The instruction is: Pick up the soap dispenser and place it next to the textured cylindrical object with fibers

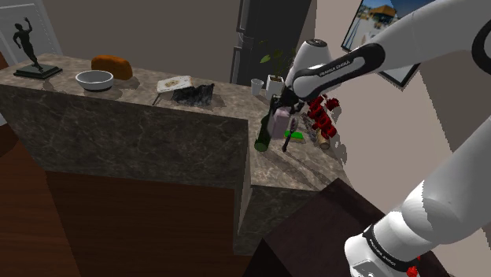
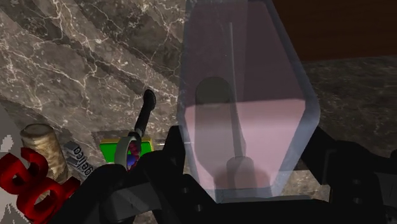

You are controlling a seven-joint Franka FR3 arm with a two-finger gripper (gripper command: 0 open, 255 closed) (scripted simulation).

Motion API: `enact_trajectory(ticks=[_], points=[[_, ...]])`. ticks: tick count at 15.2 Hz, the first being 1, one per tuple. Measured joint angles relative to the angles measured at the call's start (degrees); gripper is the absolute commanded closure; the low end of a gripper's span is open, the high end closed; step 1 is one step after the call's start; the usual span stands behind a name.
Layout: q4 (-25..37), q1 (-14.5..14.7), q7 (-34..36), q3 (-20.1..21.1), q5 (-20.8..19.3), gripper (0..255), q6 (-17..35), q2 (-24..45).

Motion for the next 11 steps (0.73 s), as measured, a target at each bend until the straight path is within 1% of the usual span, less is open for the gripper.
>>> enact_trajectory(ticks=[8,11], points=[[2.26,0.07,-1.52,0.24,1.48,255,-5.56,-3.36],[1.05,-1.44,-5.16,-1.24,2.57,255,-5.41,-4.82]])
